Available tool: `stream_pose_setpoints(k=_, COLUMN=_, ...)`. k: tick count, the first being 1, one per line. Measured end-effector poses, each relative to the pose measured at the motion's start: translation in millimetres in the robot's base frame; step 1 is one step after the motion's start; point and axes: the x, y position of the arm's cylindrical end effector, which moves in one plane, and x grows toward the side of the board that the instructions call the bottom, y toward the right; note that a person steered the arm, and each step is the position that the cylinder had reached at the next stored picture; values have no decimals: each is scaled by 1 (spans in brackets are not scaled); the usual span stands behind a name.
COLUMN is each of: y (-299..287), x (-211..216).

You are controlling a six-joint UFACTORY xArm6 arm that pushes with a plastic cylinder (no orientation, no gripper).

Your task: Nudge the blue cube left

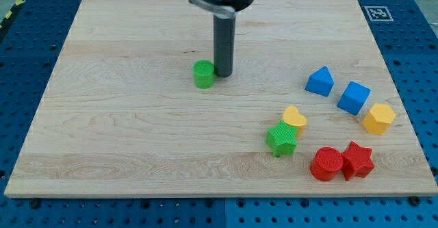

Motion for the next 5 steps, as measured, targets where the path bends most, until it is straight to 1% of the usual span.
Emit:
stream_pose_setpoints(k=1, y=-34, x=6)
stream_pose_setpoints(k=2, y=-5, x=9)
stream_pose_setpoints(k=3, y=52, x=15)
stream_pose_setpoints(k=4, y=64, x=26)
stream_pose_setpoints(k=5, y=64, x=39)
